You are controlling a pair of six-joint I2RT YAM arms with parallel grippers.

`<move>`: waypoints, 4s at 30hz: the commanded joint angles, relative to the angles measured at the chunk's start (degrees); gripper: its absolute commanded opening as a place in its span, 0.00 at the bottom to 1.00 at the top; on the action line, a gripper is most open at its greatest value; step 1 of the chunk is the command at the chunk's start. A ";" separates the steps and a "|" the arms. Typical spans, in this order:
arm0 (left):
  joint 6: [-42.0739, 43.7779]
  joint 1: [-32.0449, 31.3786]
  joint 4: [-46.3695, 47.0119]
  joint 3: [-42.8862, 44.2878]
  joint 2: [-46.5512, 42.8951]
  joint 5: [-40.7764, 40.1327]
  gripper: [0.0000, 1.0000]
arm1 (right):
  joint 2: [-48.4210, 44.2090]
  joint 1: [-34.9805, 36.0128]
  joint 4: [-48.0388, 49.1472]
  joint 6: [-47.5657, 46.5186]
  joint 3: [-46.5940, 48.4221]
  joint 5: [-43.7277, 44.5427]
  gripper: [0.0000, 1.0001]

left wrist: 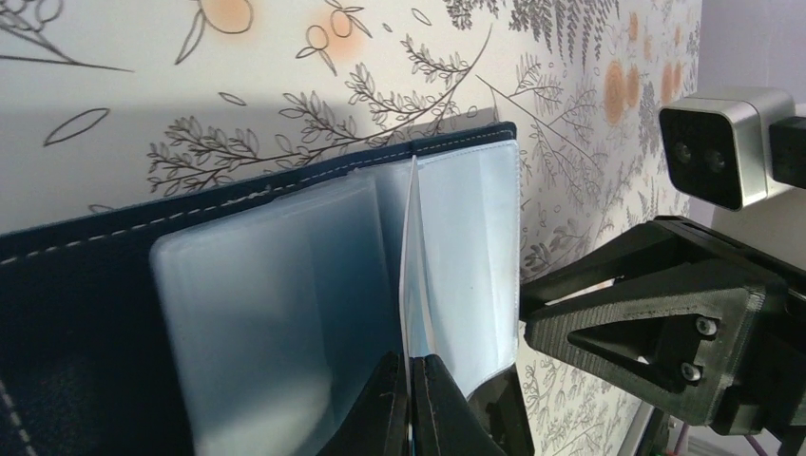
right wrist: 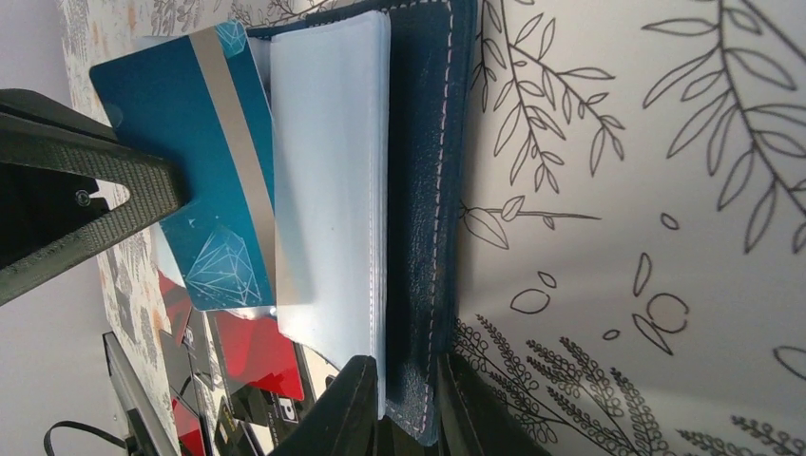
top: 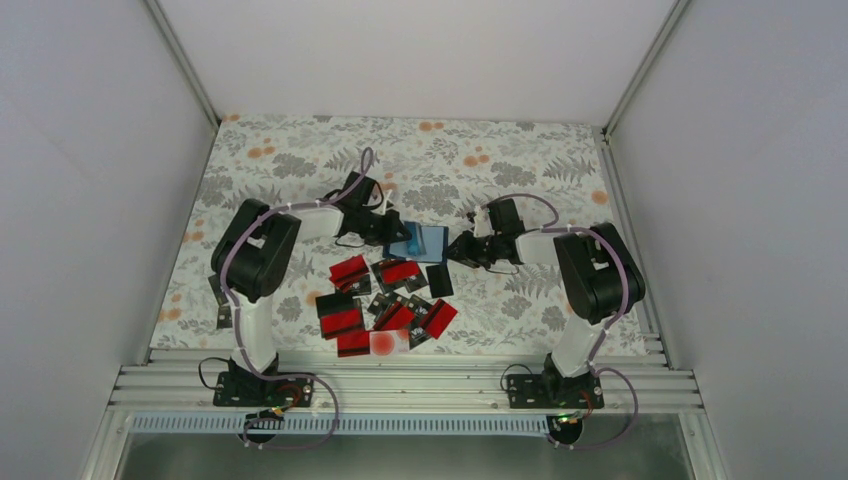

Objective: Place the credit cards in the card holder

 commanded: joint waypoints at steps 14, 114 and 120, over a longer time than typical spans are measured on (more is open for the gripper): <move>9.04 -0.04 -15.47 8.02 5.45 3.51 0.02 | 1.45 -0.33 -2.07 -2.65 2.92 0.18 0.18; 11.41 -2.90 -24.69 24.15 18.08 2.46 0.02 | -2.85 -2.54 -11.15 -9.29 8.53 7.82 0.16; 10.80 -2.94 -23.77 23.37 17.51 2.45 0.02 | -2.87 -2.65 -9.02 -9.66 4.82 8.48 0.13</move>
